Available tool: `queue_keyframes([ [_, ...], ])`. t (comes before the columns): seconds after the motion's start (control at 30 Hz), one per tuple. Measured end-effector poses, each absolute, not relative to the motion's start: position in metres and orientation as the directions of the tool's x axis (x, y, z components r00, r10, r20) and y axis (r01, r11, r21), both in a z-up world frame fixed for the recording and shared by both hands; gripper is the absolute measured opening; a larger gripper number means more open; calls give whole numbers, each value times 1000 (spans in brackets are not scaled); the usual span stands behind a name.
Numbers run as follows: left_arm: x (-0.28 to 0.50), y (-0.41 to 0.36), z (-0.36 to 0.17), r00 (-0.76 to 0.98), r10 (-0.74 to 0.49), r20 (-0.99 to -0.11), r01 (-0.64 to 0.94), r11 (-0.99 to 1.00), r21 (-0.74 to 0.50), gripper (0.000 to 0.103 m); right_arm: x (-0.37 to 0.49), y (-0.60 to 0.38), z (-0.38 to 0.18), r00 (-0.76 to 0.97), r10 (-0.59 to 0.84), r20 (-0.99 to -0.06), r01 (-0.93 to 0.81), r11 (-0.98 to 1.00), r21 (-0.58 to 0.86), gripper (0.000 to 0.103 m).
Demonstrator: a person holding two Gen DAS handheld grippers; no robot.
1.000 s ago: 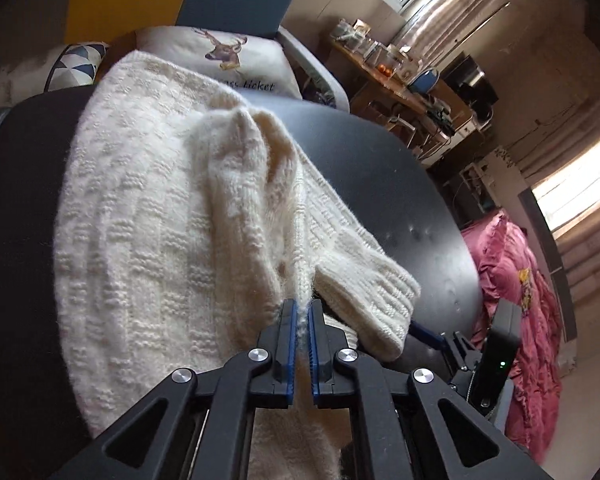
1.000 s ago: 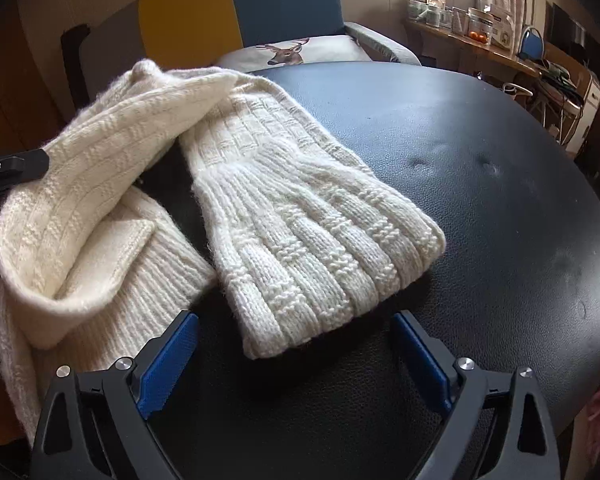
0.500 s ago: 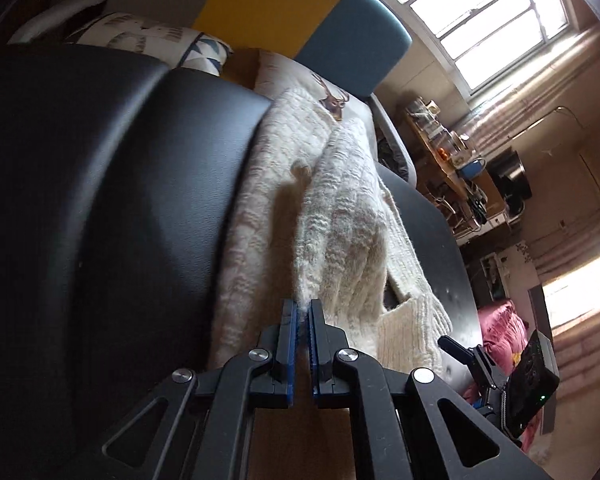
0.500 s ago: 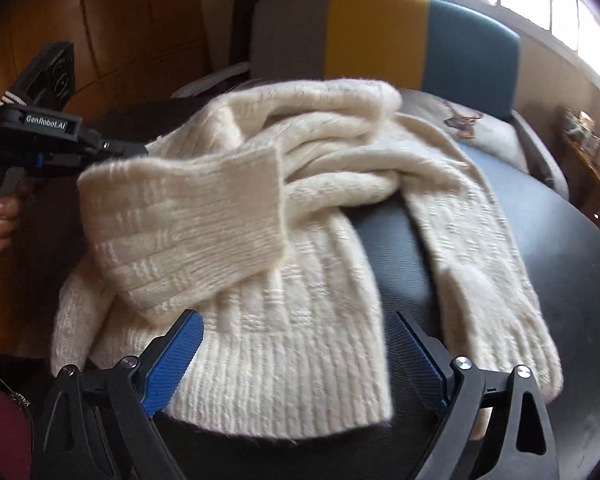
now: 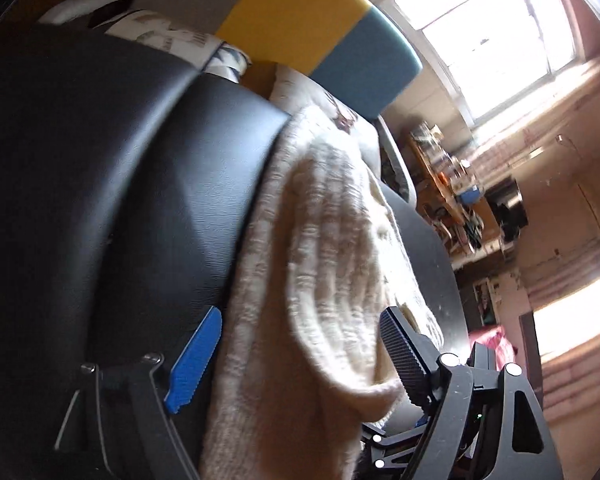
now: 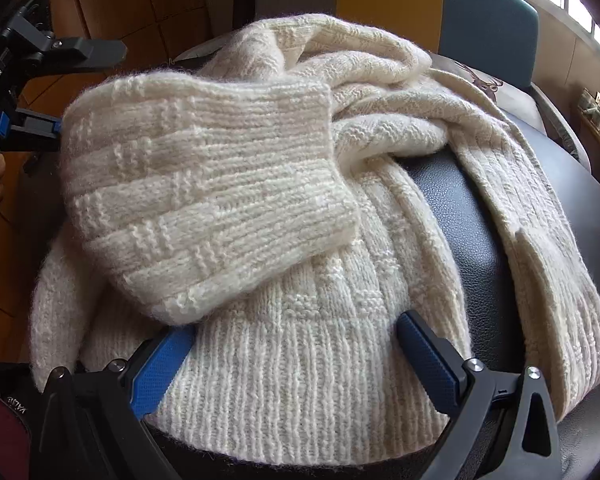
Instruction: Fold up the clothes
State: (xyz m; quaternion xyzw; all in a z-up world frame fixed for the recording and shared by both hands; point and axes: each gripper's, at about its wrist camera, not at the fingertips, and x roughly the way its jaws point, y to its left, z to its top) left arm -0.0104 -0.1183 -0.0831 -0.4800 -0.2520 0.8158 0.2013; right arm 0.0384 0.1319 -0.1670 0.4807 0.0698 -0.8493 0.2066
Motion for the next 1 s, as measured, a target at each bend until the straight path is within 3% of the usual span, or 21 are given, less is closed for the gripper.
queue_keyframes([
  [0.13, -27, -95, -97, -366, 575, -732, -81, -803, -590, 86, 45, 132, -167, -473, -291, -832, 423, -903, 76, 103],
  [0.3, -35, -89, -106, -302, 671, -678, -28, -717, -697, 72, 44, 127, -167, -453, -285, -845, 431, -900, 72, 103],
  [0.43, -38, -82, -109, -273, 670, -690, -10, -720, -694, 51, 48, 127, -166, -448, -287, -847, 441, -895, 70, 103],
  [0.47, -39, -80, -110, -266, 670, -693, -6, -720, -694, 38, 42, 128, -167, -443, -289, -849, 445, -893, 72, 103],
  [0.57, -40, -77, -111, -252, 668, -700, 7, -722, -691, 14, 28, 130, -169, -422, -293, -858, 458, -886, 77, 103],
  [0.83, -10, -135, -64, -461, 671, -580, -41, -669, -742, 6, 18, 149, -169, -368, -268, -890, 456, -886, 78, 103],
  [1.0, 0, -206, -54, -564, 497, -659, 67, -768, -637, 6, 18, 165, -169, -363, -248, -898, 431, -899, 74, 103],
])
